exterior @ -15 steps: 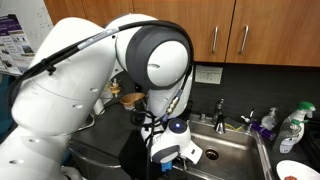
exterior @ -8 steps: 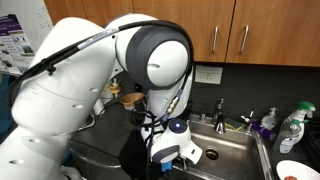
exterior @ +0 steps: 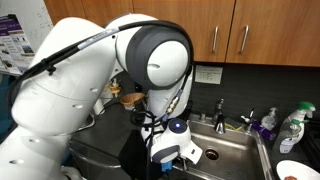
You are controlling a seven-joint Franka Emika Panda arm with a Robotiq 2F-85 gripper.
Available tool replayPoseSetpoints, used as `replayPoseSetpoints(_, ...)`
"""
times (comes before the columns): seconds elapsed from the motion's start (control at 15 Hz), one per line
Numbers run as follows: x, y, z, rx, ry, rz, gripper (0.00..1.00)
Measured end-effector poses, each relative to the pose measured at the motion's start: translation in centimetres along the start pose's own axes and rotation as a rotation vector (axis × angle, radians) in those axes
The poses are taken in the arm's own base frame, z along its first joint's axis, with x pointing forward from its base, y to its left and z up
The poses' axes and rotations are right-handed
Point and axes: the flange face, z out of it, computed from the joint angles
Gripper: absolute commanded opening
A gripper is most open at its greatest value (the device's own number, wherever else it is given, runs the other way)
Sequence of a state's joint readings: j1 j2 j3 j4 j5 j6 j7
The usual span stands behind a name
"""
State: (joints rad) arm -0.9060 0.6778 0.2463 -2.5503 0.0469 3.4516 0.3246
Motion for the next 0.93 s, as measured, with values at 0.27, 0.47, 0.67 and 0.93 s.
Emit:
replayPoseSetpoints(0.27, 0.0, -0.1, 0.0, 0.001, 0.0, -0.002, 0.46)
replayPoseSetpoints(0.47, 0.1, -0.3, 0.0, 0.004, 0.003, -0.006, 0.67)
replayPoseSetpoints(0.67, 0.1, -1.1, 0.0, 0.01, 0.006, -0.02, 0.88)
replayPoseSetpoints(0.93, -0.5, -2.2, 0.2, 0.013, 0.003, -0.043, 1.0)
